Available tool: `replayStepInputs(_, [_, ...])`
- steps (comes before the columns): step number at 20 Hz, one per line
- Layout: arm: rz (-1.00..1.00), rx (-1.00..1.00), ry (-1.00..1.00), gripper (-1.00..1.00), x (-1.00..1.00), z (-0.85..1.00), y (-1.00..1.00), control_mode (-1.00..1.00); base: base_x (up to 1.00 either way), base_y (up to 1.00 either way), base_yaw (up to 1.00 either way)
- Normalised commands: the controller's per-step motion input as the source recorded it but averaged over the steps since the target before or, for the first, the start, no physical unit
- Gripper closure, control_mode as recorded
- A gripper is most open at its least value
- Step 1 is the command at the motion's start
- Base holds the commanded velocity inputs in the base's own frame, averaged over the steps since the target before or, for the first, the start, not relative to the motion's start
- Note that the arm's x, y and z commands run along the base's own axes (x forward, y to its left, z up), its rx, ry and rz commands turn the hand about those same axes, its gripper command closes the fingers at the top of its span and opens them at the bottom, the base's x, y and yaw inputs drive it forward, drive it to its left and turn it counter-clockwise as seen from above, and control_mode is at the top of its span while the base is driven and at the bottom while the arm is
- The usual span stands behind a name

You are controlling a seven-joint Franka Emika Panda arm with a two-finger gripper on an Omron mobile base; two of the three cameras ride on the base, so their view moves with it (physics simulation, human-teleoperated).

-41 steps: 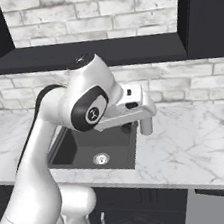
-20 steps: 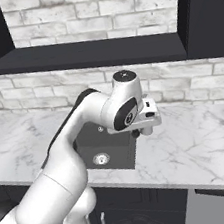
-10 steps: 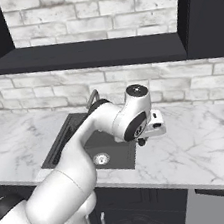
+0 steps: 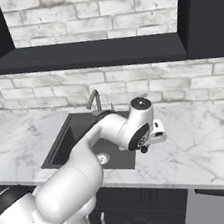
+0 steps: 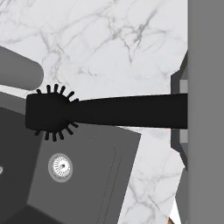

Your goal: Locate and retrieve the dish brush and spray from the cabinet. Place them next to the sink.

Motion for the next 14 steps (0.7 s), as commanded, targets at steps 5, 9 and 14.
replayStepInputs(5, [0.04,-0.03,0.00,1.00,0.35,-0.42,0.00,-1.00,0.00,0.00,0.00])
replayStepInputs(9, [0.04,-0.01,0.00,1.00,0.33,-0.39,-0.04,-1.00,0.00,0.00,0.00])
replayStepInputs(14, [0.02,0.00,0.04,1.00,0.06,-0.42,-0.27,-1.00,0.00,0.00,0.00])
